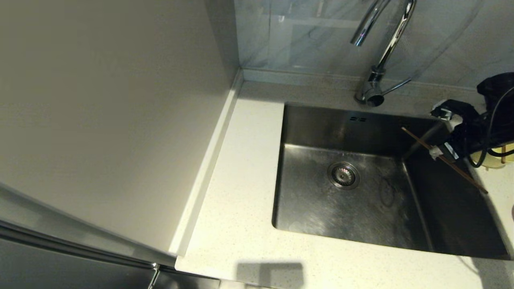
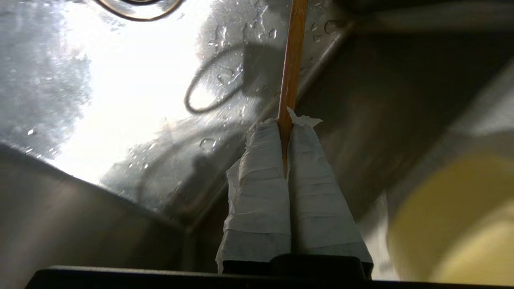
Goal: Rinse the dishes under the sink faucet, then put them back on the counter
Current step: Put the chopsticks back to the table from the sink
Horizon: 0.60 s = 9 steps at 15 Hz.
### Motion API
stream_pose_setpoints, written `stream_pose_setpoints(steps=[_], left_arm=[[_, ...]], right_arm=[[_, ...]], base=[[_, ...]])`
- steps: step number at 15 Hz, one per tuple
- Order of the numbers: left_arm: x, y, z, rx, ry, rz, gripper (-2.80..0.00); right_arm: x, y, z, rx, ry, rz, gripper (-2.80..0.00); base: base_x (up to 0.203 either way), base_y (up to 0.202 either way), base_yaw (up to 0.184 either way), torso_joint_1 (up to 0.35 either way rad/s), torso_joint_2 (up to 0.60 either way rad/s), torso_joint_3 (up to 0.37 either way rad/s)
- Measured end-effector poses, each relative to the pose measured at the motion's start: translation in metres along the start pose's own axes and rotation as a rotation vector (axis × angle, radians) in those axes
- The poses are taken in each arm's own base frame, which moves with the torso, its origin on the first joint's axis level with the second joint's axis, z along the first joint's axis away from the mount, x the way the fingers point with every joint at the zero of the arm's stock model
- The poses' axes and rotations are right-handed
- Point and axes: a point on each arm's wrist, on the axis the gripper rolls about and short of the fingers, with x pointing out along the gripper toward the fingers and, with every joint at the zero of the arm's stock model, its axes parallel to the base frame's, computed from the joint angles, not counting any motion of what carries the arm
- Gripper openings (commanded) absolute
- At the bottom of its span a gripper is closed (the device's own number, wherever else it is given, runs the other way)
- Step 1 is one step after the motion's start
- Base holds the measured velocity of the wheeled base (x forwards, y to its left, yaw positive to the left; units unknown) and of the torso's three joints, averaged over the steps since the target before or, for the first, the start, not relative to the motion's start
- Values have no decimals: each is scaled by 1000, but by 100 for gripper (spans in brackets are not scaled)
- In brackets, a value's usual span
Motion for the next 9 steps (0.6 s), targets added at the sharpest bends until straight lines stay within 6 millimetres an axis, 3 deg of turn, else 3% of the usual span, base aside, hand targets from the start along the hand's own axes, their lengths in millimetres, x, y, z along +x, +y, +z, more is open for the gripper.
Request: stream_pose_setpoints(steps=[9], left_arm=[[0,0,0,0,0,0,-280]], right_arm=[[-86,18,-1,68,-97,-78,-280]], base=[[0,0,0,0,0,0]])
